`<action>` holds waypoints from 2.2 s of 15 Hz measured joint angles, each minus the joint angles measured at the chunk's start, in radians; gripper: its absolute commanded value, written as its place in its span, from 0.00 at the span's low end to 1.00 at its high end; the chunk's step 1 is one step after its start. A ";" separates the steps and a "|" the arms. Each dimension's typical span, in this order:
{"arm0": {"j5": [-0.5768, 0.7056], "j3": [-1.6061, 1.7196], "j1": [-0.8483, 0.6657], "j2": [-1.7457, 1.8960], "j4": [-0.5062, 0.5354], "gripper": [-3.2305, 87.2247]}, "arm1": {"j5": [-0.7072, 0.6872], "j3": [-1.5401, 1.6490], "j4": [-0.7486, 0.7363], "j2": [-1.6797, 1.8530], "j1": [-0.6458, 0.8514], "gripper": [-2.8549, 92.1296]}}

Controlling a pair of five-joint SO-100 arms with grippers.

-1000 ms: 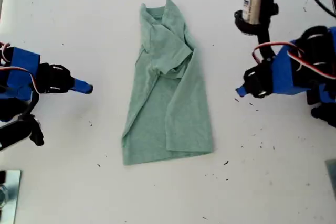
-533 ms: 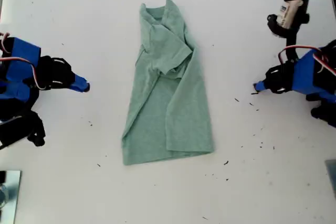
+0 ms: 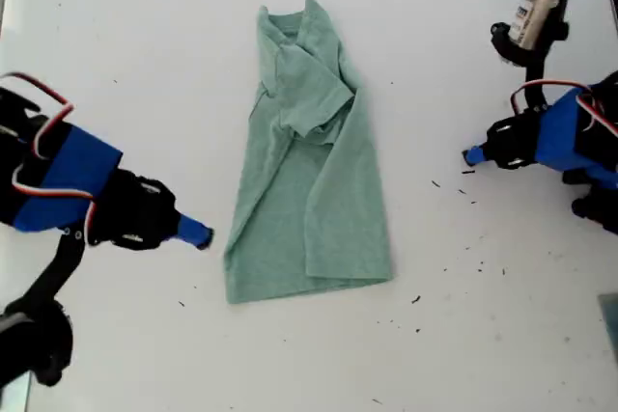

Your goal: Fold t shirt

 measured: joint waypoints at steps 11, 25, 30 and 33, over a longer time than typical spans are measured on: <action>-0.006 0.199 0.005 -0.295 -0.327 0.33 | 0.000 0.005 -0.003 0.000 0.000 0.06; -0.067 0.236 -0.095 -0.080 -0.146 0.03 | 0.002 0.064 0.003 0.141 -0.011 0.06; 0.083 -0.360 -0.101 -0.482 -0.103 0.03 | 0.002 0.092 0.049 0.242 -0.011 0.06; 0.190 -0.546 -0.137 -0.695 -0.250 0.03 | 0.002 0.094 0.049 0.242 -0.011 0.06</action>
